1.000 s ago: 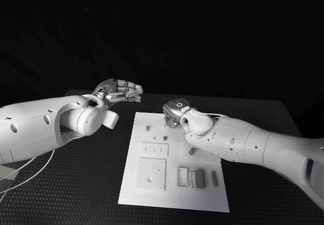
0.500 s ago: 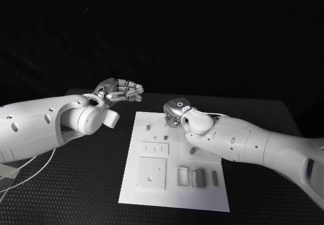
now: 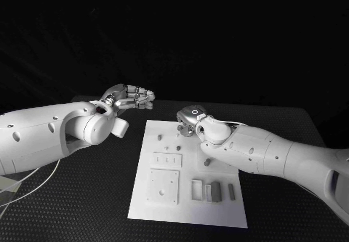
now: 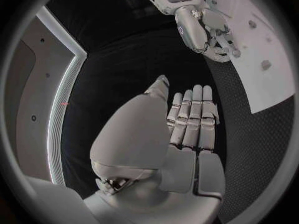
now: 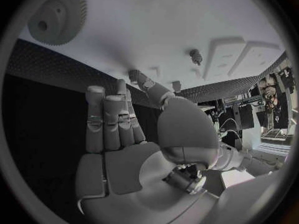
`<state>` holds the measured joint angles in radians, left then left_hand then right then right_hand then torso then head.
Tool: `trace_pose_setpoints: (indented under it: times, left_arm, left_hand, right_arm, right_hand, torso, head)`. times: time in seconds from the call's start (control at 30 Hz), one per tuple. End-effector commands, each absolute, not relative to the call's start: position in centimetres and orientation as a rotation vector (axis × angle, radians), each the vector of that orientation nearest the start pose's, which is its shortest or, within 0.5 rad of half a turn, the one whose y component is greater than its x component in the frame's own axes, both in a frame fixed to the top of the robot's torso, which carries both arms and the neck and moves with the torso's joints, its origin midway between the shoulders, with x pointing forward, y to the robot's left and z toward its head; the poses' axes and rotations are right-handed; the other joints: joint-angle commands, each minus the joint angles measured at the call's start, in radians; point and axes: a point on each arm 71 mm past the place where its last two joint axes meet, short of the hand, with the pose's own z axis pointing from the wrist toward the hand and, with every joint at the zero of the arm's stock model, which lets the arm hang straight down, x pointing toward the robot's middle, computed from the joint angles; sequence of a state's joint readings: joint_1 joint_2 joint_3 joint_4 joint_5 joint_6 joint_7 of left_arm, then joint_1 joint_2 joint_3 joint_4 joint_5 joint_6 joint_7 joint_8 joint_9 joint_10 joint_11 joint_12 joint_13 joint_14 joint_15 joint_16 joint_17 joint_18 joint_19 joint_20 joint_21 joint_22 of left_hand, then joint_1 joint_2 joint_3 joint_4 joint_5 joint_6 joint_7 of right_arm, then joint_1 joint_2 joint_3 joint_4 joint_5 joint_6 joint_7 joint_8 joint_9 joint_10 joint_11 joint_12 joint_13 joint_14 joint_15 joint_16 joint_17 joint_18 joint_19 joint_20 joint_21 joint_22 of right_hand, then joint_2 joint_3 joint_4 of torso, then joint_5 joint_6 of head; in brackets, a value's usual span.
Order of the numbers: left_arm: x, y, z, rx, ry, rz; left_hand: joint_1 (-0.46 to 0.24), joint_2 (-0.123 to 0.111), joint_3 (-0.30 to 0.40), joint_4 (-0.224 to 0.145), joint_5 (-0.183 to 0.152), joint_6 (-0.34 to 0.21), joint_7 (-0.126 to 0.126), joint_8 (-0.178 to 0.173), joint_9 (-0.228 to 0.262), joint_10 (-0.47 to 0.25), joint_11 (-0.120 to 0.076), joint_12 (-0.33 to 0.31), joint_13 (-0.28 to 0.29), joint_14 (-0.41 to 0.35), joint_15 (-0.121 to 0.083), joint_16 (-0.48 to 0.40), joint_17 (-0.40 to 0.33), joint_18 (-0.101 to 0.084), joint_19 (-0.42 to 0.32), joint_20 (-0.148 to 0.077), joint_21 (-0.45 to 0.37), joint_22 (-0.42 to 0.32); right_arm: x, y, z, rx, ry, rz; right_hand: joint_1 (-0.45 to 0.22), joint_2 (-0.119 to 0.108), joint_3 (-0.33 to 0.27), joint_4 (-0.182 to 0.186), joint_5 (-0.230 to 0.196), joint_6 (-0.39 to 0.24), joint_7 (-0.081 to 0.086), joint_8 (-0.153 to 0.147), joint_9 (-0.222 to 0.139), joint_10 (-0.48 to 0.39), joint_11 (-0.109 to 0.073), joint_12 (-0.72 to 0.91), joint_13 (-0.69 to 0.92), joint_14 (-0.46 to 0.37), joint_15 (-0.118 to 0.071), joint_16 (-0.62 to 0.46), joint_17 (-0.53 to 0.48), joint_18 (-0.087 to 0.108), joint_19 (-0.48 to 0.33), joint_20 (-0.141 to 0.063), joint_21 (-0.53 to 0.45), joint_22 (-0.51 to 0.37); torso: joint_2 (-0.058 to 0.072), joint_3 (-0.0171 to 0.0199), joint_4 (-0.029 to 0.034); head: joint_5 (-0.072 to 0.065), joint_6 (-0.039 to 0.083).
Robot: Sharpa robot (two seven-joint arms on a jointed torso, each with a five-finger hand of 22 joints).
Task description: Assemble the parts on the task board
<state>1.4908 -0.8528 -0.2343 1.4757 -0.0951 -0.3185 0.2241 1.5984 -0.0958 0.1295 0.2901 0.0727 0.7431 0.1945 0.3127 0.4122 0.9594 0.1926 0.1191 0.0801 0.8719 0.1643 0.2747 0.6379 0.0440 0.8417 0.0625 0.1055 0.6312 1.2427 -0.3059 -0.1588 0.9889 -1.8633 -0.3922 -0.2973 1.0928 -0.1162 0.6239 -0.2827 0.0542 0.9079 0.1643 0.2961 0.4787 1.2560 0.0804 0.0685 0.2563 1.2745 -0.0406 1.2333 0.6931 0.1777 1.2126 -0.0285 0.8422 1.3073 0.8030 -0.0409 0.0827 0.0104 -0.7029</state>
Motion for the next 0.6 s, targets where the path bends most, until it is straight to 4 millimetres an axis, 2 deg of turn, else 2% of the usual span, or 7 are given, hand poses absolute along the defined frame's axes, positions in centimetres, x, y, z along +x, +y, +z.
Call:
trace_pose_setpoints:
  times: [0.03,0.37,0.43,0.6]
  left_arm:
    - [52.0,23.1,-11.4,-0.905,1.541,-1.340]
    - [52.0,23.2,-11.4,-0.907,1.539,-1.338]
    - [52.0,23.4,-11.4,-0.909,1.535,-1.334]
    - [52.2,24.3,-11.4,-0.913,1.524,-1.326]
  left_hand:
    - [-0.009,-0.004,0.004,-0.002,-0.003,-0.005,0.026,-0.004,-0.001,-0.001,0.006,-0.006,-0.001,0.004,-0.005,-0.005,0.001,-0.007,0.000,-0.003,-0.006,-0.001]
    - [-0.009,-0.005,0.004,-0.002,-0.004,-0.005,0.026,-0.004,-0.002,-0.001,0.006,-0.006,-0.001,0.004,-0.005,-0.006,0.002,-0.007,0.000,-0.003,-0.006,-0.001]
    - [-0.009,-0.005,0.004,-0.002,-0.004,-0.005,0.026,-0.004,-0.002,-0.001,0.006,-0.006,-0.002,0.004,-0.005,-0.006,0.002,-0.007,0.000,-0.003,-0.006,-0.001]
    - [-0.009,-0.006,0.004,-0.002,-0.004,-0.005,0.026,-0.004,-0.002,-0.001,0.006,-0.006,-0.001,0.003,-0.005,-0.007,0.002,-0.008,-0.001,-0.003,-0.007,-0.002]
  right_arm:
    - [55.3,-6.8,-20.9,-0.480,1.449,0.295]
    - [55.2,-7.1,-20.8,-0.468,1.443,0.306]
    - [54.9,-7.5,-20.5,-0.457,1.438,0.320]
    - [54.5,-8.2,-18.9,-0.431,1.430,0.355]
  right_hand:
    - [-0.002,-0.013,0.004,0.002,0.003,-0.009,0.002,-0.007,-0.002,-0.010,-0.001,-0.004,-0.002,-0.004,0.007,-0.006,-0.002,0.084,-0.009,0.000,-0.007,0.017]
    - [-0.002,-0.016,0.004,0.004,0.004,-0.013,0.004,-0.009,-0.003,-0.018,0.001,-0.003,-0.004,-0.006,0.010,-0.007,-0.003,0.084,-0.011,0.001,-0.009,0.016]
    - [-0.002,-0.016,0.004,0.004,0.004,-0.013,0.004,-0.010,-0.004,-0.018,0.001,-0.003,-0.004,-0.006,0.010,-0.007,-0.004,0.084,-0.011,0.001,-0.009,0.016]
    - [-0.007,-0.023,0.002,0.009,0.004,-0.019,0.006,-0.013,-0.005,-0.021,0.002,-0.002,-0.004,-0.005,0.011,-0.005,-0.004,0.084,-0.009,0.001,-0.009,0.016]
  torso:
    - [0.000,0.0007,-0.0009]
    - [0.000,0.0008,-0.0001]
    - [0.000,0.0018,-0.0011]
    - [-0.001,0.0034,-0.0052]
  head:
    - [0.000,0.000]
    - [-0.001,0.000]
    - [0.001,0.001]
    - [0.000,0.012]
